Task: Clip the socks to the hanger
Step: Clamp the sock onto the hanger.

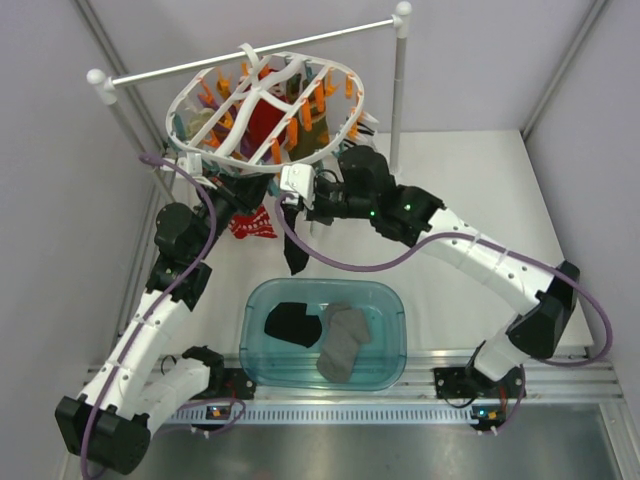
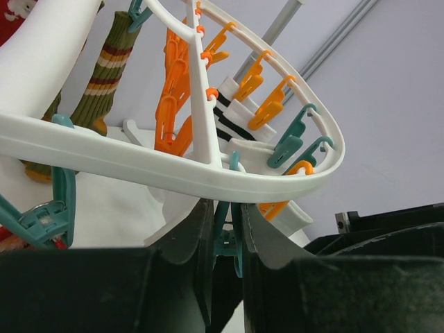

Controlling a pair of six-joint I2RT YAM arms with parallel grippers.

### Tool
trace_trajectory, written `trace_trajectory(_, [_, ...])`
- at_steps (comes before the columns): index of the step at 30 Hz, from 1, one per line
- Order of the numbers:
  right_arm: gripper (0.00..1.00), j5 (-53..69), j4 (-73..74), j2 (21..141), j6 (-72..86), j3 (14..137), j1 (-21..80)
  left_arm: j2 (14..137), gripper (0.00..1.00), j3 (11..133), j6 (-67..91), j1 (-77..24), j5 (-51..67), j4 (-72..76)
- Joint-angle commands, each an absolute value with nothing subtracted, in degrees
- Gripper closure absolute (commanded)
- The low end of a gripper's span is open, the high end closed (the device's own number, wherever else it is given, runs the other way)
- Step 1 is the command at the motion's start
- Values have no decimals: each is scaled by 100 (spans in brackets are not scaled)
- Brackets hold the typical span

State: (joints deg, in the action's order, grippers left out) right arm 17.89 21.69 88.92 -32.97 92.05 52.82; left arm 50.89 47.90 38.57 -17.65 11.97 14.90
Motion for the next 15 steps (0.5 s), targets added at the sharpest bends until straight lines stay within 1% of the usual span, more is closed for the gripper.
trace_trajectory(1, [100,1942,2452,9210,-3937,9755,5203,5115,100,4922,3841,-1740,1301,1099])
trace_trajectory(5, [100,1846,2672,9430,-3999,9958,5203,5106,100,4922,3832,-1740,1310,1081])
trace_trajectory(11, [100,1530,2522,9545,-3789,10133,5194,5142,100,4922,3700,-1740,1239,914])
trace_trajectory(15, [100,1564,2426,9519,-3797,10099,5194,5168,100,4887,3648,-1740,1283,958])
